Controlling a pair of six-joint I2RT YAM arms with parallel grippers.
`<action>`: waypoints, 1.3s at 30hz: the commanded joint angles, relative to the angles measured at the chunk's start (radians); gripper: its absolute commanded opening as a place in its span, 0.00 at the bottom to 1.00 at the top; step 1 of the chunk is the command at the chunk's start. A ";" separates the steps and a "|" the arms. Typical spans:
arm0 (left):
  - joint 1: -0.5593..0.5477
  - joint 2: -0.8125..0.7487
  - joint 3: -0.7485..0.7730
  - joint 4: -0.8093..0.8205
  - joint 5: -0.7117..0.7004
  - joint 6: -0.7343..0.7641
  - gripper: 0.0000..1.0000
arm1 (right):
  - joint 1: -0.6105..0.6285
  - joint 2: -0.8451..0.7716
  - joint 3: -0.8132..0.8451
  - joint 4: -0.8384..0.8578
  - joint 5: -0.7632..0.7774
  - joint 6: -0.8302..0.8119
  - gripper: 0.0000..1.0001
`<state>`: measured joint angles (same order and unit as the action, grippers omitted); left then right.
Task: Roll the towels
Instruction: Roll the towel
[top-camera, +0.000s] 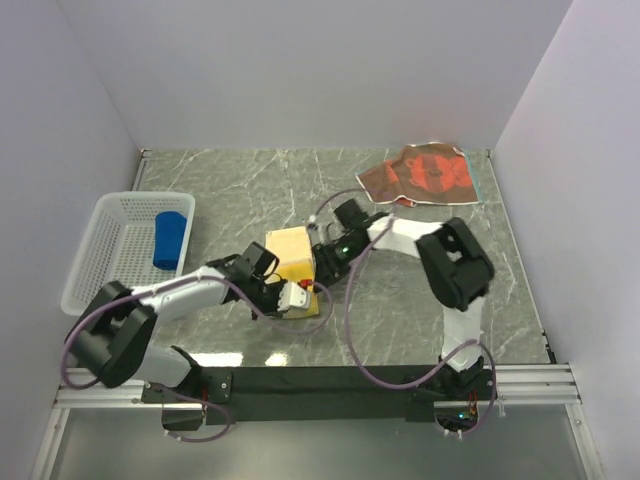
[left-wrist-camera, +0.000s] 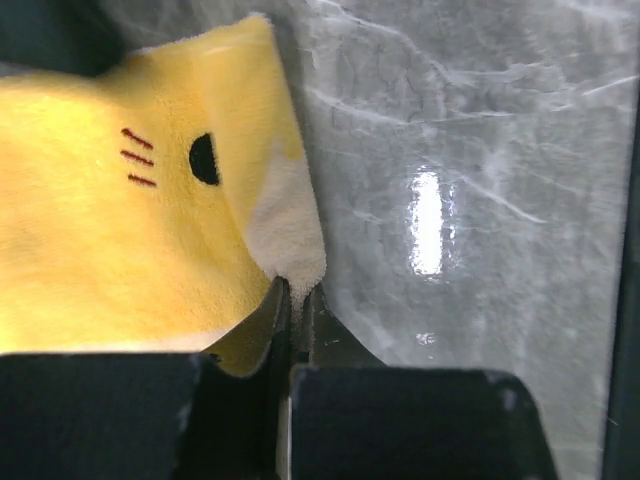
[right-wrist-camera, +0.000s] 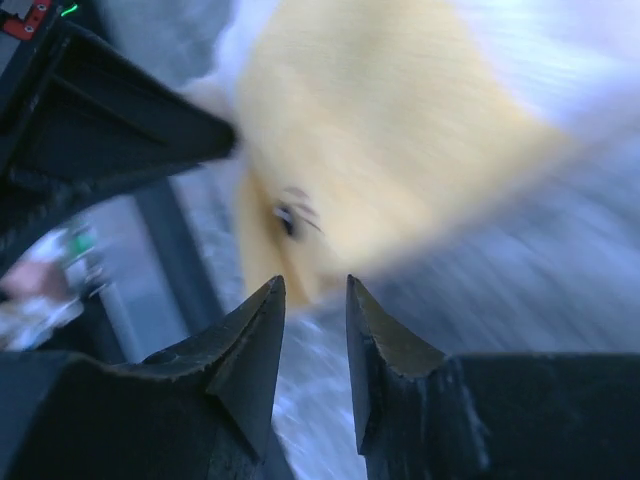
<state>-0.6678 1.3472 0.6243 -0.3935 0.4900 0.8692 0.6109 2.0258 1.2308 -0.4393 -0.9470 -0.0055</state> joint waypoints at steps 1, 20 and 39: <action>0.051 0.106 0.073 -0.234 0.126 0.008 0.01 | -0.075 -0.160 -0.045 0.037 0.263 -0.060 0.39; 0.321 0.914 0.845 -0.783 0.343 0.010 0.01 | 0.183 -0.779 -0.438 0.132 0.589 -0.315 0.41; 0.358 0.958 0.819 -0.785 0.328 0.040 0.08 | 0.515 -0.239 -0.271 0.538 0.987 -0.674 0.46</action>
<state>-0.3248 2.2879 1.4700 -1.3136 0.9504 0.8337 1.1236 1.7546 0.9226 0.0151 -0.0067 -0.6128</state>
